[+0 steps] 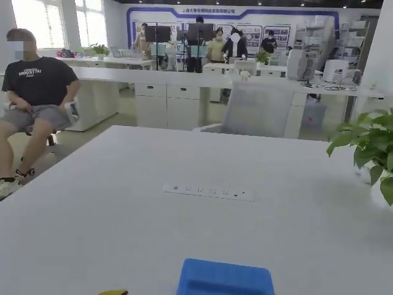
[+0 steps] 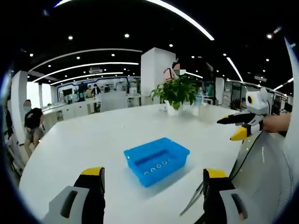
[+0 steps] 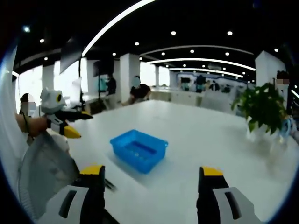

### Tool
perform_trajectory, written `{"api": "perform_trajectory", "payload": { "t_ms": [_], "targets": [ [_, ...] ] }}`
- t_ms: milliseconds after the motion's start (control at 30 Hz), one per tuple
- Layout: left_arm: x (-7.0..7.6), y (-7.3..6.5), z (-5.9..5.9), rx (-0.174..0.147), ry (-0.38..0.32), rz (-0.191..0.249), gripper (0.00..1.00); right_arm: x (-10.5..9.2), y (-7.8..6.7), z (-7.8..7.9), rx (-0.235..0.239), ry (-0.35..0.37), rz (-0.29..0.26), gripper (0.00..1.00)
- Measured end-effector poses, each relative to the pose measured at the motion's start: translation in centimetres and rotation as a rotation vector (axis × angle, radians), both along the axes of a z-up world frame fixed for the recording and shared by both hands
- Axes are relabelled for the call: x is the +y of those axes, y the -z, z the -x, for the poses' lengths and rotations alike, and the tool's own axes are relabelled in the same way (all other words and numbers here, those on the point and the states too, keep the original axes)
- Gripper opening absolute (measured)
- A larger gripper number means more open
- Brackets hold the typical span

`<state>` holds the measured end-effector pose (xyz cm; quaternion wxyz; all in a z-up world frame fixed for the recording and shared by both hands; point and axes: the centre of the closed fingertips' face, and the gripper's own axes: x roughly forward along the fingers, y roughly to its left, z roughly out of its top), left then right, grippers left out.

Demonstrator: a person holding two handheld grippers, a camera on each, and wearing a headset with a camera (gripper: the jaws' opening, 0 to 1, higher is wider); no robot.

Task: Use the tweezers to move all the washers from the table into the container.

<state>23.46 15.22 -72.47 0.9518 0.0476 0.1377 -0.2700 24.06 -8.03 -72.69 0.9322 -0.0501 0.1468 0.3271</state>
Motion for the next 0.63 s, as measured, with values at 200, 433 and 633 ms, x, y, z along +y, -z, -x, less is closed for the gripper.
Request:
{"api": "perform_trajectory", "payload": {
  "t_ms": [200, 433, 633],
  "targets": [
    [0.1, -1.6, -0.4, -0.047, -0.040, 0.132, 0.99, 0.9, -2.9, -0.3, -0.098, 0.013, -0.197, 0.97],
    [0.3, -4.4, -0.4, -0.165, -0.050, 0.253, 0.99, -0.2, -1.5, -1.0, -0.070, 0.070, -0.119, 0.97],
    [0.0, -3.3, -0.6, -0.136, -0.041, 0.200, 0.99, -0.6, -0.2, -0.9, -0.023, 0.072, -0.054, 0.89]
  ]
}}
